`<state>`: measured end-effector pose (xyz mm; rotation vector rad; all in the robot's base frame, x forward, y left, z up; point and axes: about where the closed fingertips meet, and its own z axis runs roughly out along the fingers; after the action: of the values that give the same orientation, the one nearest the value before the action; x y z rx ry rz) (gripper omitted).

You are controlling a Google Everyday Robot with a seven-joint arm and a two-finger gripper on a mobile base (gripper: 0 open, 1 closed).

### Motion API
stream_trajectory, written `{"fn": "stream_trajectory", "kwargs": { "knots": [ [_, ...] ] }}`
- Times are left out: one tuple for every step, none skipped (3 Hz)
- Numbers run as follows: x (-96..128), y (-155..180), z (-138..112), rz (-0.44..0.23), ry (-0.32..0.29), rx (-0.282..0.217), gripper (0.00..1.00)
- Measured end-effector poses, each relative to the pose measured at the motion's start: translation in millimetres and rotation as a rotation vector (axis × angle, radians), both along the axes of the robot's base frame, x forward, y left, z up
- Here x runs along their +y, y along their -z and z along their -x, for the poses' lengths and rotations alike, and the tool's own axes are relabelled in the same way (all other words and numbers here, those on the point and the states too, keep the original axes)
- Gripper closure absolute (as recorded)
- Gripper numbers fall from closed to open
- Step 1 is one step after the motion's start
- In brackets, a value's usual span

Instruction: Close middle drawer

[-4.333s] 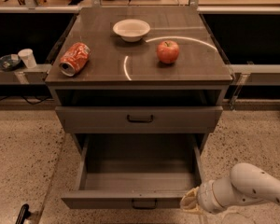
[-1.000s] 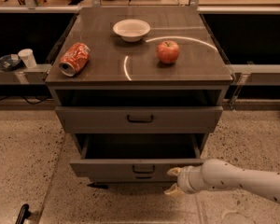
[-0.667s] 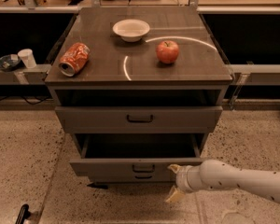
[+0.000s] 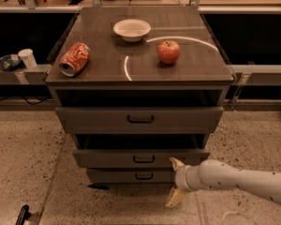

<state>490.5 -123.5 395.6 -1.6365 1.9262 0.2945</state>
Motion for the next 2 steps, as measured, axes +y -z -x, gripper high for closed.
{"fn": "stream_trajectory", "kwargs": {
  "knots": [
    [1.6, 1.4, 1.3, -0.011, -0.007, 0.019, 0.00],
    [5.3, 1.1, -3.1, -0.023, -0.021, 0.036, 0.00]
  ]
}}
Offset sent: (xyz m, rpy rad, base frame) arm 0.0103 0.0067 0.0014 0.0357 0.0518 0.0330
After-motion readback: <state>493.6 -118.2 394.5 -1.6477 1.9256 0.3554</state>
